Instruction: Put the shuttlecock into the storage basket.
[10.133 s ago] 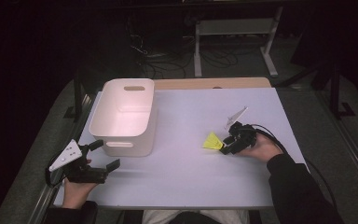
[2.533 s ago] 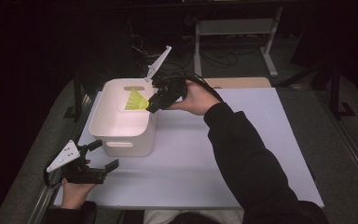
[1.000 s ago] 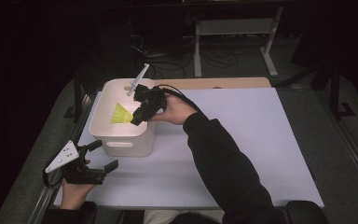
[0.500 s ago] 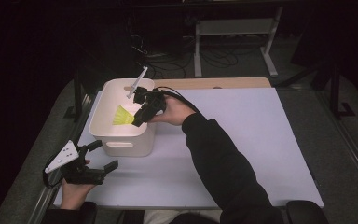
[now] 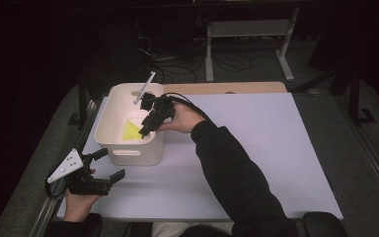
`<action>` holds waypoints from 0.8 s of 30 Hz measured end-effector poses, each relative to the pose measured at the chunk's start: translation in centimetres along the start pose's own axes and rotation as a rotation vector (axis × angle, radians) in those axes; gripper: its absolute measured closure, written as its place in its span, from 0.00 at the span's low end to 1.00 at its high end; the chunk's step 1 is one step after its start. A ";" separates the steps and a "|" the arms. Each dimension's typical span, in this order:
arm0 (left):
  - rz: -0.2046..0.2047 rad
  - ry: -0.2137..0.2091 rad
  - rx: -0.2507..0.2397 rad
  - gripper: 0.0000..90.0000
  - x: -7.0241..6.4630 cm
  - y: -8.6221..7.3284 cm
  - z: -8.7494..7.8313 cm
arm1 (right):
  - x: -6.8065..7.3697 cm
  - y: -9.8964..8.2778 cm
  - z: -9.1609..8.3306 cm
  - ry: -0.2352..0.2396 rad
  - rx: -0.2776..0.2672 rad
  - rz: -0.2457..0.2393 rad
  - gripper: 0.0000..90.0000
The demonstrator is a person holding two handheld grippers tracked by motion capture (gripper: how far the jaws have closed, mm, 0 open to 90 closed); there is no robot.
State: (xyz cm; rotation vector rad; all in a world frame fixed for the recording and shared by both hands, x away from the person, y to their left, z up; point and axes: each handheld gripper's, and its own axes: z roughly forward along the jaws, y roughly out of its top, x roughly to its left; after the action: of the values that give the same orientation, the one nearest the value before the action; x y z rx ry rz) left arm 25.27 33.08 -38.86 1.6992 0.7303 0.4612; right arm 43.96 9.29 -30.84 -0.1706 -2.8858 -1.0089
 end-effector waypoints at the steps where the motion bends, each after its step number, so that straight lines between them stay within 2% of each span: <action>1: 0.001 -0.001 0.001 0.00 0.0 0.0 0.0 | 0.0 0.0 0.0 -0.001 0.000 0.003 0.58; 10: 0.002 0.000 0.002 0.00 0.0 0.0 0.0 | 0.4 -0.2 -0.9 -0.019 -0.021 0.007 0.49; 24: -0.002 0.004 0.005 0.00 0.0 0.0 0.1 | 0.5 -1.2 -3.3 -0.082 -0.079 0.053 0.25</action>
State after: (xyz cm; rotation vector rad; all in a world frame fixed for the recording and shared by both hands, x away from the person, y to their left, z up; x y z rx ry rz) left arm 25.30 33.04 -38.91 1.7029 0.7367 0.4619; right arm 43.42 6.35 -28.90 -0.2990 -2.8981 -1.1322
